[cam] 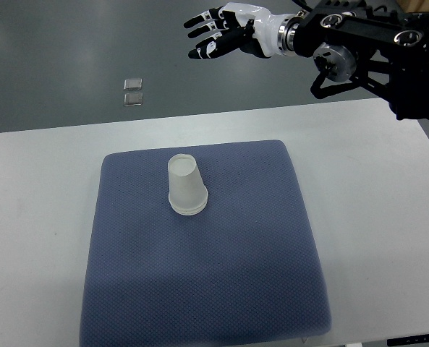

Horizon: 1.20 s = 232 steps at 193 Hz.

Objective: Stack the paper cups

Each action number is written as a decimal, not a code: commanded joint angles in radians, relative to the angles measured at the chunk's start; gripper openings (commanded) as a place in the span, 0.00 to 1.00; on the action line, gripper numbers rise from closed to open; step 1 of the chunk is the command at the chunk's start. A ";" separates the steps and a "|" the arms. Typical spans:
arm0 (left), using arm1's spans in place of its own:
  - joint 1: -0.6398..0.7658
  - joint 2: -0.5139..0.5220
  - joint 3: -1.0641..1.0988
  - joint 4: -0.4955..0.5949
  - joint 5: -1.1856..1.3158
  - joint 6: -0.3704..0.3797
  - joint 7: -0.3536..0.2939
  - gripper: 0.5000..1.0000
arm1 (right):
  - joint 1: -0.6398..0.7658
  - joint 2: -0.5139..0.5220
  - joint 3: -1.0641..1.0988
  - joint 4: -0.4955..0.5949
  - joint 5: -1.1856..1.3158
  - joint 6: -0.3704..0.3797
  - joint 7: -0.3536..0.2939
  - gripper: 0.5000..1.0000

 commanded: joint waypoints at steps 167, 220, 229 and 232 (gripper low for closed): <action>-0.001 0.000 0.000 0.003 -0.001 0.001 0.000 1.00 | -0.633 0.174 0.679 -0.205 0.058 0.064 0.171 0.84; -0.001 0.000 0.000 0.001 0.001 0.001 0.000 1.00 | -0.643 0.174 0.681 -0.205 0.058 0.116 0.172 0.85; 0.000 0.000 0.000 0.001 0.001 0.001 0.000 1.00 | -0.643 0.174 0.681 -0.207 0.058 0.115 0.177 0.85; 0.000 0.000 0.000 0.001 0.001 0.001 0.000 1.00 | -0.643 0.174 0.681 -0.207 0.056 0.115 0.178 0.85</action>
